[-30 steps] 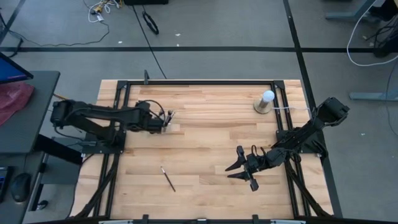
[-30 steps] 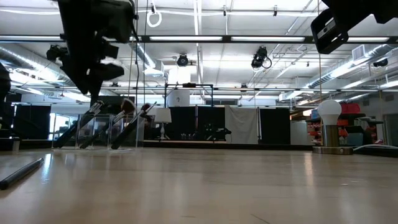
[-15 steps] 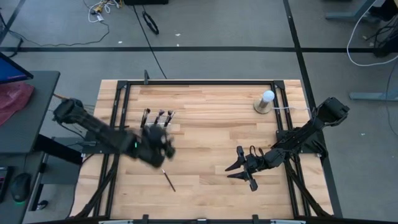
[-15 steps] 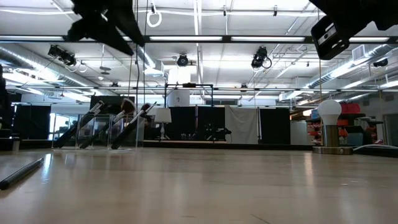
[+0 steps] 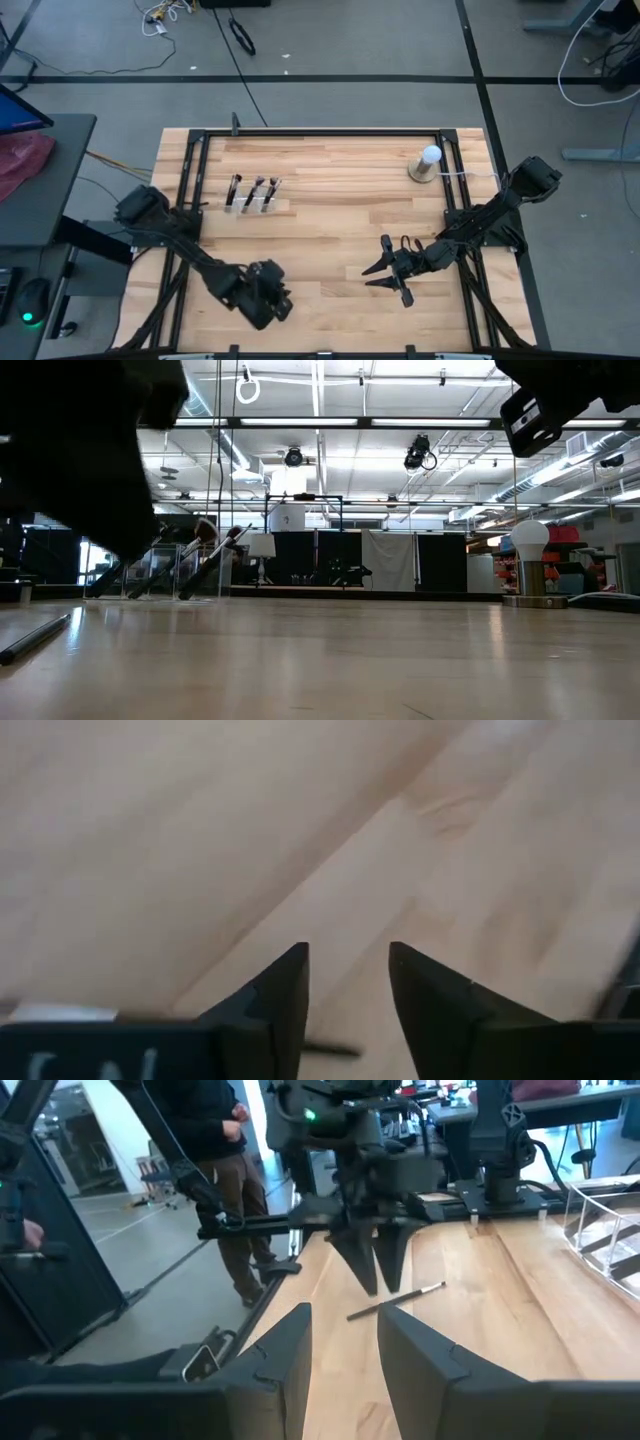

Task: Pick & Place Makeup Brushes
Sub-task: Put the black eyeshadow brush into the transparent organizer

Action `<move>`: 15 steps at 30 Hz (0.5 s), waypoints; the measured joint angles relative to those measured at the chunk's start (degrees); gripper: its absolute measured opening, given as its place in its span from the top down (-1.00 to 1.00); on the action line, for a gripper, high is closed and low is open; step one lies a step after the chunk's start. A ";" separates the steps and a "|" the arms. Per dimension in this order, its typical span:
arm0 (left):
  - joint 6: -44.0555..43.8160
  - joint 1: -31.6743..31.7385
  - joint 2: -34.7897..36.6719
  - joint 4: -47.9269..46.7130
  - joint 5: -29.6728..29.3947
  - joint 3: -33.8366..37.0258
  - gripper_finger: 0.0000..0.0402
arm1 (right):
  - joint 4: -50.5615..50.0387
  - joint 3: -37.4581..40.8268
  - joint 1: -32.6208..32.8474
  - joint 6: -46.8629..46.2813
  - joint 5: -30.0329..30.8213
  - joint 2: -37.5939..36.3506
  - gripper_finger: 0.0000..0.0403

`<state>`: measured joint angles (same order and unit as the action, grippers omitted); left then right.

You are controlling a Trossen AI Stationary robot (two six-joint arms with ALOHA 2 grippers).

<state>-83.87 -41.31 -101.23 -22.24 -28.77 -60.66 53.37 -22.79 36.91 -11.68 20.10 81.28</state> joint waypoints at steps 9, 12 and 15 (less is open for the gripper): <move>-17.96 0.88 0.09 -13.19 13.16 -0.02 -0.05 | -1.25 0.00 -0.07 0.98 0.00 0.00 0.41; -21.91 0.08 0.09 -14.78 10.36 -0.02 -0.07 | -1.44 0.00 -0.07 1.09 -0.02 0.00 0.41; -26.03 -0.75 -0.37 -15.04 3.70 -0.02 -0.05 | -1.47 0.00 -0.07 1.11 -0.02 0.00 0.41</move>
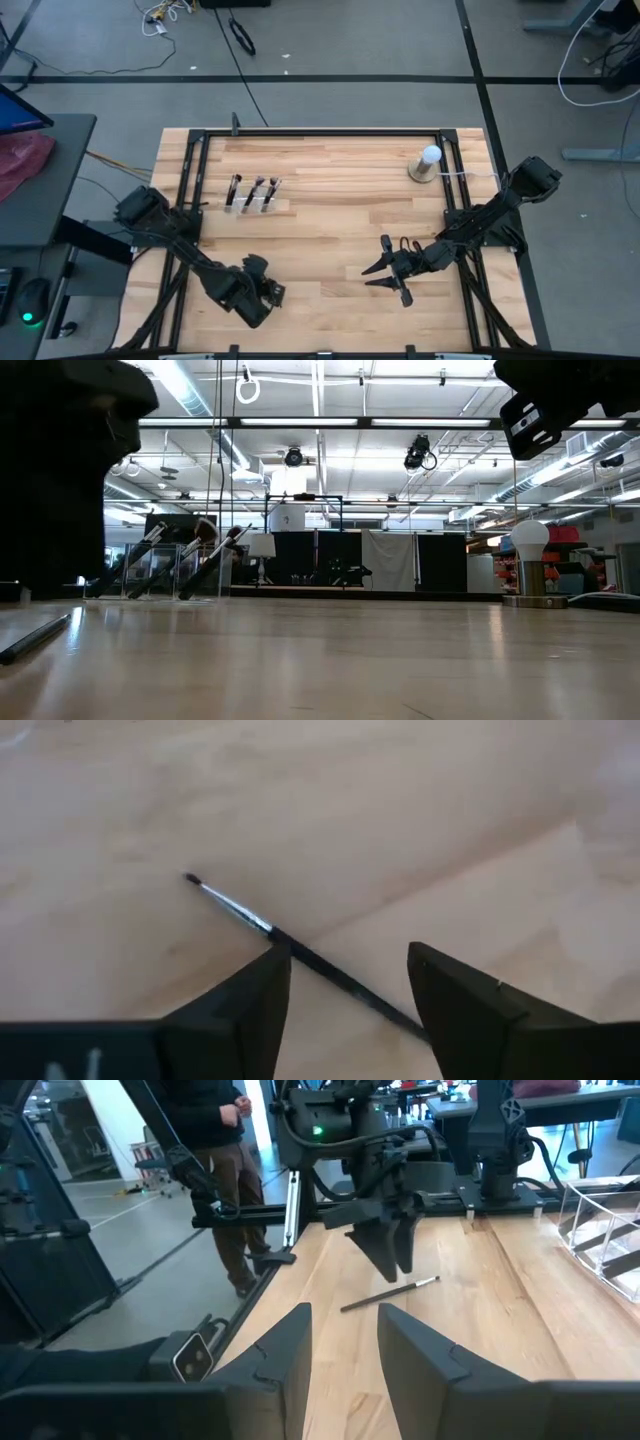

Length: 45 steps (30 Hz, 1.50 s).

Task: Pick & Place Makeup Brushes
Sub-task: Put the black eyeshadow brush into the transparent organizer

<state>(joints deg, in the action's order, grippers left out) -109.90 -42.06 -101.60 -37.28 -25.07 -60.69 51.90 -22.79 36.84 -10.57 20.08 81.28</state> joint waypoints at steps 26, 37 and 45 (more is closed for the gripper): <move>1.73 -3.60 -10.25 -1.34 -14.07 -0.07 0.61 | -1.09 0.00 0.00 -0.79 0.00 0.00 0.41; 5.82 -9.52 -17.64 0.22 -26.74 -0.11 0.22 | -1.46 0.00 0.00 -1.03 0.00 0.00 0.41; 6.60 -11.13 -18.67 -0.01 -27.03 0.13 0.47 | -1.46 0.00 0.00 -1.66 0.00 0.00 0.41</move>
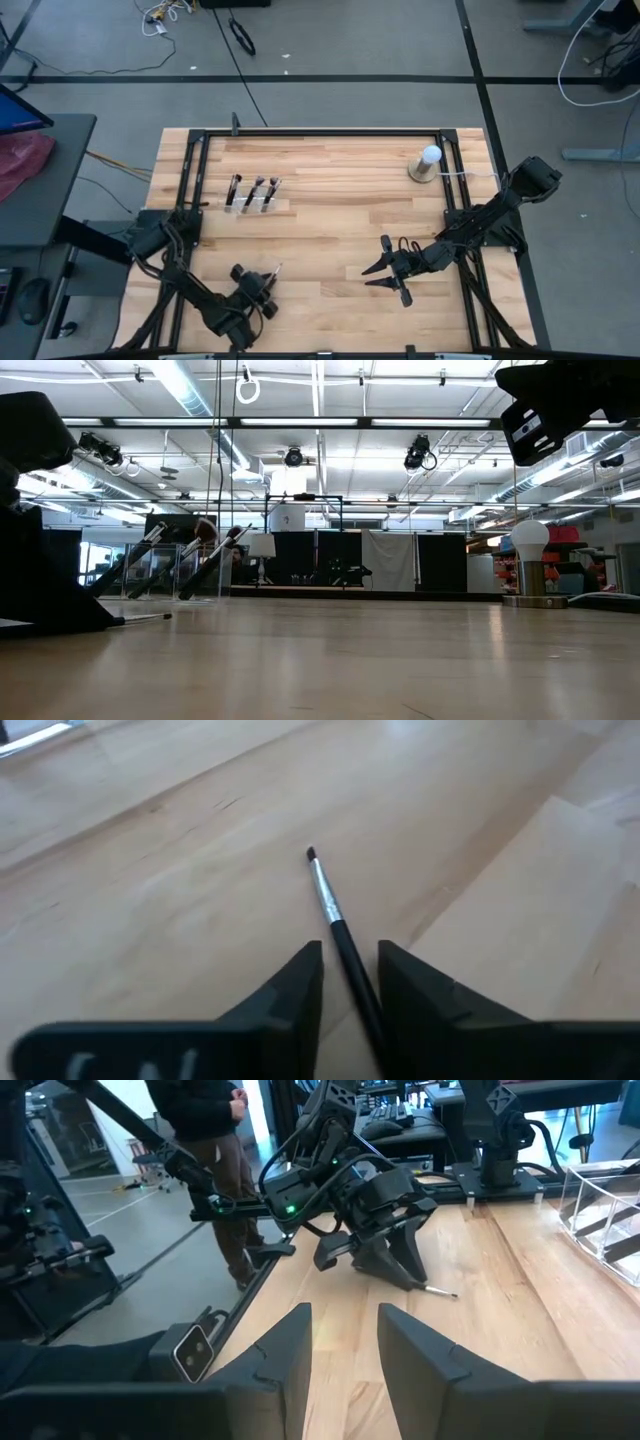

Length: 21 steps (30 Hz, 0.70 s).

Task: Pick & Place Makeup Brushes
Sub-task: Put the black eyeshadow brush into the transparent organizer

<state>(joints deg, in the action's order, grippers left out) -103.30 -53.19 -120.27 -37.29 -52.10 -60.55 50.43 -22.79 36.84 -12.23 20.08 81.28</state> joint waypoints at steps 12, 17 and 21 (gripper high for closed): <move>-0.47 -0.62 0.00 4.41 -5.22 2.26 0.91 | -0.40 0.00 0.00 -0.42 0.00 0.00 0.41; 3.99 2.10 -0.59 5.83 -11.65 -1.22 0.91 | -0.45 0.00 -0.04 -0.42 1.39 0.00 0.41; 16.41 6.39 -0.44 11.58 -15.63 -4.40 0.91 | -1.45 0.00 -0.07 -0.85 1.97 0.53 0.41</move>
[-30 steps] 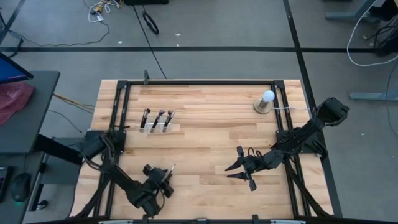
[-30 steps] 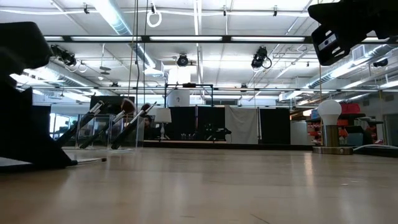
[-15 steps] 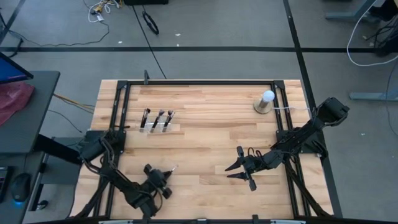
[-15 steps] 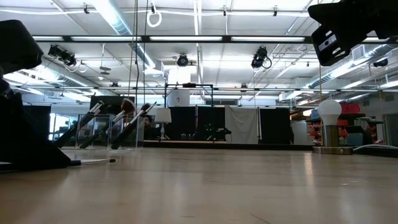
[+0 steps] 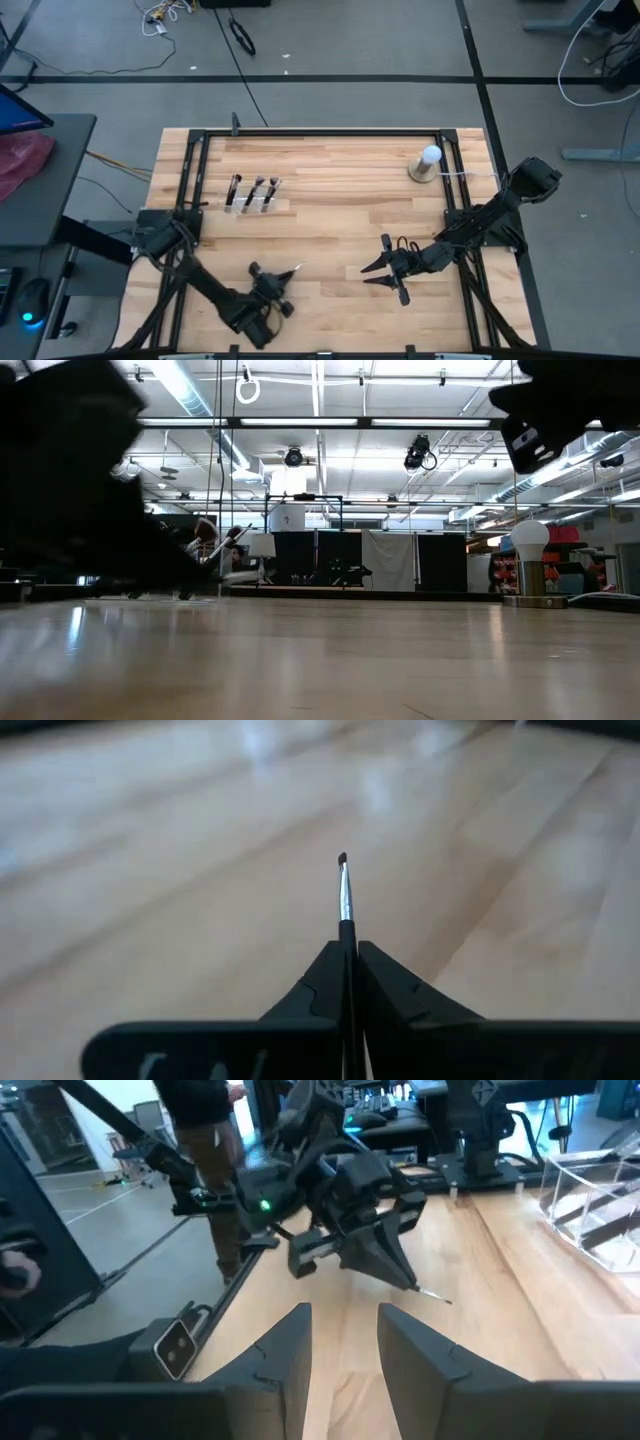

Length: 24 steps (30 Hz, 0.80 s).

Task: Pick & Place Makeup Brushes
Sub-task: Put the black eyeshadow brush into the transparent organizer

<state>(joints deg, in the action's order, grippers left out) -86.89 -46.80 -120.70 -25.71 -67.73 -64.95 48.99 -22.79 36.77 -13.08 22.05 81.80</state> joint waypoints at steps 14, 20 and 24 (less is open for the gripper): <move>66.99 9.81 0.31 35.95 4.19 -13.66 0.91 | 9.63 0.00 -0.72 -5.76 10.14 15.74 0.19; 75.98 10.24 0.35 42.99 8.08 -14.81 0.91 | 28.63 0.00 0.48 5.09 6.91 20.13 0.13; 76.20 10.29 0.35 42.92 8.29 -14.81 0.90 | 31.92 0.00 2.14 9.80 6.88 20.17 0.18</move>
<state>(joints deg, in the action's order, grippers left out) -10.69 -36.51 -120.36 17.21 -59.44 -79.77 80.91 -22.79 38.91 -3.27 28.93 101.97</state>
